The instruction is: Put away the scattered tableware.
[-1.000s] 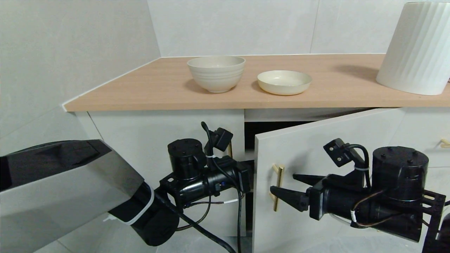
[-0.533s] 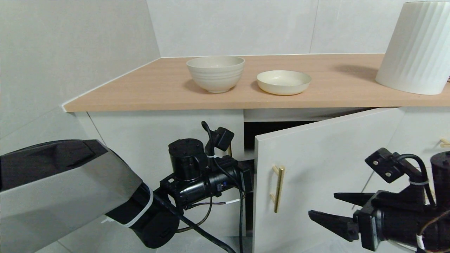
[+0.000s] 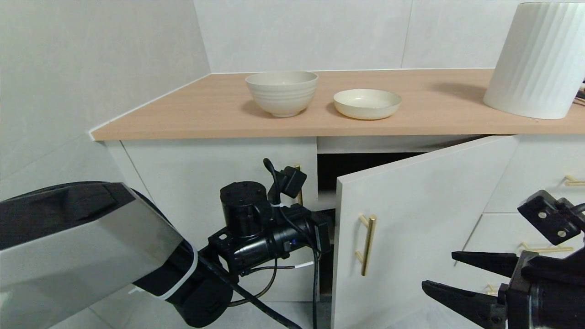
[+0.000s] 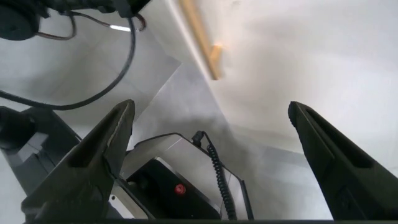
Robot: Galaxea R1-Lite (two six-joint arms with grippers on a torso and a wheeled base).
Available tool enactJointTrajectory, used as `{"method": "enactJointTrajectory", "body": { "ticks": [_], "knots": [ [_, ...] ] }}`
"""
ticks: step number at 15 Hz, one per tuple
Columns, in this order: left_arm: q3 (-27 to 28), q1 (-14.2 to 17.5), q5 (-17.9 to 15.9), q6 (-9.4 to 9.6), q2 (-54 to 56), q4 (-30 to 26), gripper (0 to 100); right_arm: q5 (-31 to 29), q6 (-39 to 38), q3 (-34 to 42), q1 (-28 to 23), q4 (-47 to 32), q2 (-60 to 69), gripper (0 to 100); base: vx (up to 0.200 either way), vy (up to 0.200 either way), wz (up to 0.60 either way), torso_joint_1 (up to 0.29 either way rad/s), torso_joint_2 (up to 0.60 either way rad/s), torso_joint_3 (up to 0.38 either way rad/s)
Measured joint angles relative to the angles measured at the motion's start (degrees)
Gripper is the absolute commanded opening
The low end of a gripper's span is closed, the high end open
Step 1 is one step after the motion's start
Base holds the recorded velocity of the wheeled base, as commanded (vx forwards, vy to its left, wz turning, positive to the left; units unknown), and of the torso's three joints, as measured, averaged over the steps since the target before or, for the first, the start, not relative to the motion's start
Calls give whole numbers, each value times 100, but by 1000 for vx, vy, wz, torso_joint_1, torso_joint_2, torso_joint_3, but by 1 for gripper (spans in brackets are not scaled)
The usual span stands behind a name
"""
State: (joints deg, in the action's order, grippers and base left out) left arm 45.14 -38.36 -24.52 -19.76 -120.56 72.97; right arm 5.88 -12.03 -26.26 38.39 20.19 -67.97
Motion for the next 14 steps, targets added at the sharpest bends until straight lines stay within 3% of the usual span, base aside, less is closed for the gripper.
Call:
{"method": "enactJointTrajectory", "body": {
  "ticks": [10,14],
  "knots": [
    [351,-37,9,-7,-110,-165,0,0,2,60,15,1,48,100,0,0,0,0,0,0],
    [507,-66,22,-9,-113,-435,0,-2,7,77,88,4,48,100,-200,0,0,7,4,-2]
  ]
}}
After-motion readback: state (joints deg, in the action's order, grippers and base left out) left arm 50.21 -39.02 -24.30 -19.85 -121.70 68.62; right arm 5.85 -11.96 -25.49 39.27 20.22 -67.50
